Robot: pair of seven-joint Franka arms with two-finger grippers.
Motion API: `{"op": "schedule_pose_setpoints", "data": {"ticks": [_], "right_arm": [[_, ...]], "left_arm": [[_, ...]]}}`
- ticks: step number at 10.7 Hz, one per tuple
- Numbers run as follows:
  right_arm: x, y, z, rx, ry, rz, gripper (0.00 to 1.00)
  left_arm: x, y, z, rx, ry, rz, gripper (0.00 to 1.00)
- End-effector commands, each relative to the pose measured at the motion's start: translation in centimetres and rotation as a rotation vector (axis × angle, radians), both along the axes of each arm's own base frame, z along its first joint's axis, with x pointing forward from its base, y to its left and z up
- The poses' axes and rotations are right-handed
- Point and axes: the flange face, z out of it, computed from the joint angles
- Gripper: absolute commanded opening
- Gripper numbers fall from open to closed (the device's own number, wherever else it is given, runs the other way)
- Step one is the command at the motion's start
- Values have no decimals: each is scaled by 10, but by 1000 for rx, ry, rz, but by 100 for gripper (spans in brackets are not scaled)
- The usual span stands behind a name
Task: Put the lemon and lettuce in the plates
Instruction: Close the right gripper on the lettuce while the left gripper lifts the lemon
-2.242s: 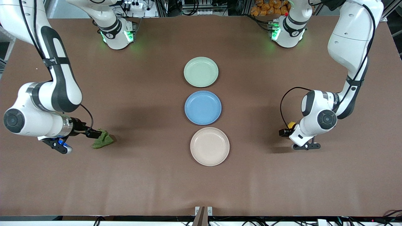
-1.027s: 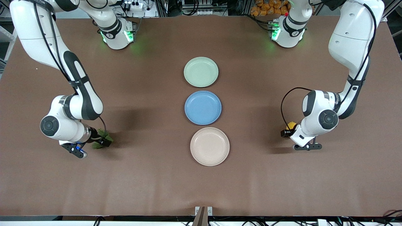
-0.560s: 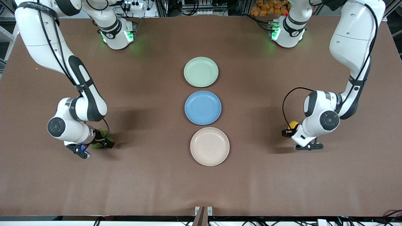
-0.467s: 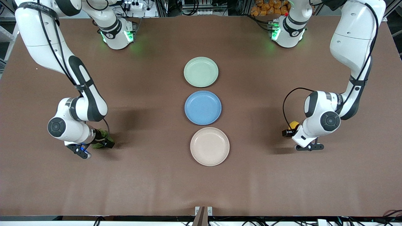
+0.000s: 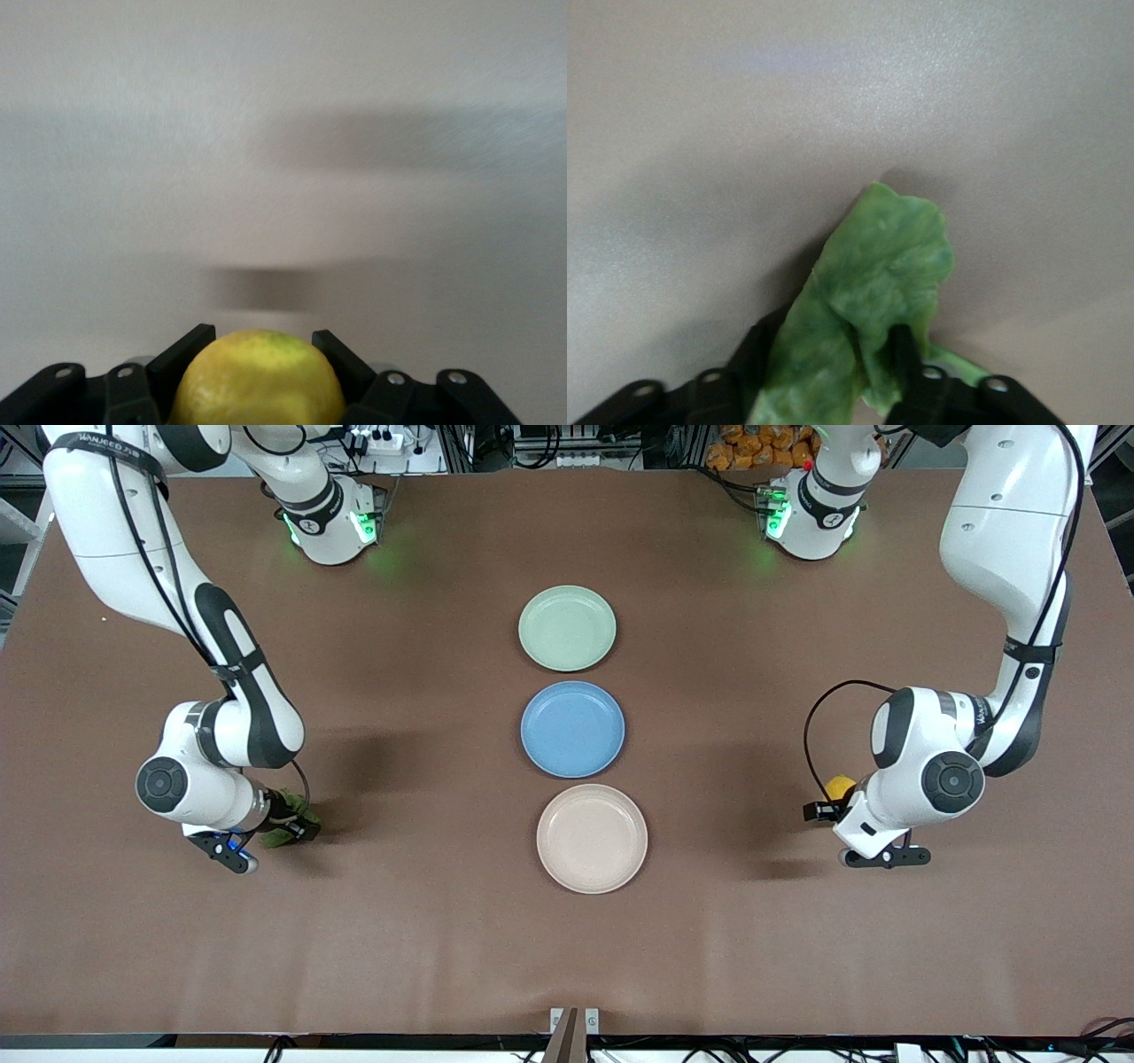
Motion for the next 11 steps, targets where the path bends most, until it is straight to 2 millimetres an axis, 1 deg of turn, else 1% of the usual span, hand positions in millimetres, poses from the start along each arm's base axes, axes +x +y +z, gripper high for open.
{"op": "schedule_pose_setpoints", "data": {"ticks": [1,2,3,4,5,6,7,8,9,10,11], "right_arm": [[4,3,-1,-13,-8,-3,10],[5,3,2,-14,-12,0,7],[5,7,6,-15,-8,7,7],[6,21,21,-14,-17,28,7],[4,31,33,-14,-1,44,7],[4,38,54,-9,-2,50,7],[0,60,77,-10,7,82,7],[-4,74,97,-11,16,102,7],[-7,77,110,-11,29,95,8],[-11,83,119,-13,35,92,8],[-15,97,127,-14,34,93,8]], "left_arm": [[6,-28,22,-6,-22,0,49],[9,-40,29,-30,-34,2,49],[10,-58,37,-51,-46,-6,49],[9,-75,42,-75,-50,-10,49],[7,-93,44,-90,-51,7,49],[6,-111,46,-95,-58,28,49],[8,-122,44,-100,-62,49,49],[7,-140,44,-118,-62,43,49],[7,-157,47,-140,-67,43,49],[9,-172,52,-159,-76,64,49],[10,-194,57,-175,-90,78,48]]}}
